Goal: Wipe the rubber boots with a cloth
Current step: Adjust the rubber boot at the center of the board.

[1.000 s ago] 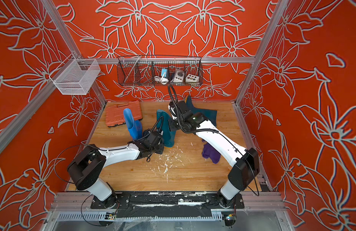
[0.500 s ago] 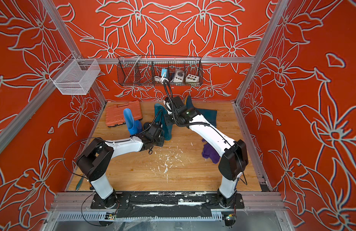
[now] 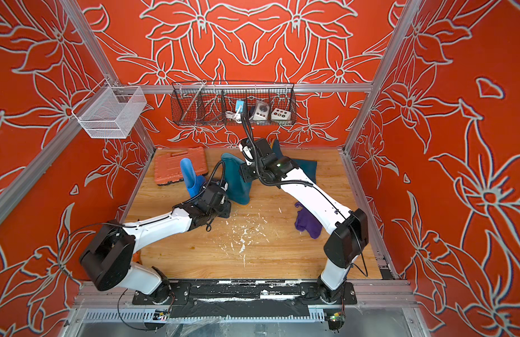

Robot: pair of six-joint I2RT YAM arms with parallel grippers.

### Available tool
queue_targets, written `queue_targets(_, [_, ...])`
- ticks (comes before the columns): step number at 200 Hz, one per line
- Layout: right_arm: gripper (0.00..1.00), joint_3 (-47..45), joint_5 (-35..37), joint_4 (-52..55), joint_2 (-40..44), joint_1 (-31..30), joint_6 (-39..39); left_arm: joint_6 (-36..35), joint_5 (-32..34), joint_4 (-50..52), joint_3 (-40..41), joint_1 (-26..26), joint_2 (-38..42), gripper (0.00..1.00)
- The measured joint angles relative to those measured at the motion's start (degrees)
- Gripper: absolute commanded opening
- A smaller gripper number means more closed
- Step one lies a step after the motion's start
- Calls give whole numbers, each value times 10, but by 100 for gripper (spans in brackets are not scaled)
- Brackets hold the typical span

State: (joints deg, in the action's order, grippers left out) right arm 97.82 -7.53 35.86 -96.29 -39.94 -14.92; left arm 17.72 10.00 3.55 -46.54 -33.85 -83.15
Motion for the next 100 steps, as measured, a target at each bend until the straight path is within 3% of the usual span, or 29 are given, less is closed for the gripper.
queue_targets(47, [59, -1, 23, 20, 51, 0, 10, 2, -7, 6, 31, -11, 59, 33])
queue_targets(100, [61, -33, 101, 41, 160, 29, 21, 2, -8, 18, 45, -33, 131, 34])
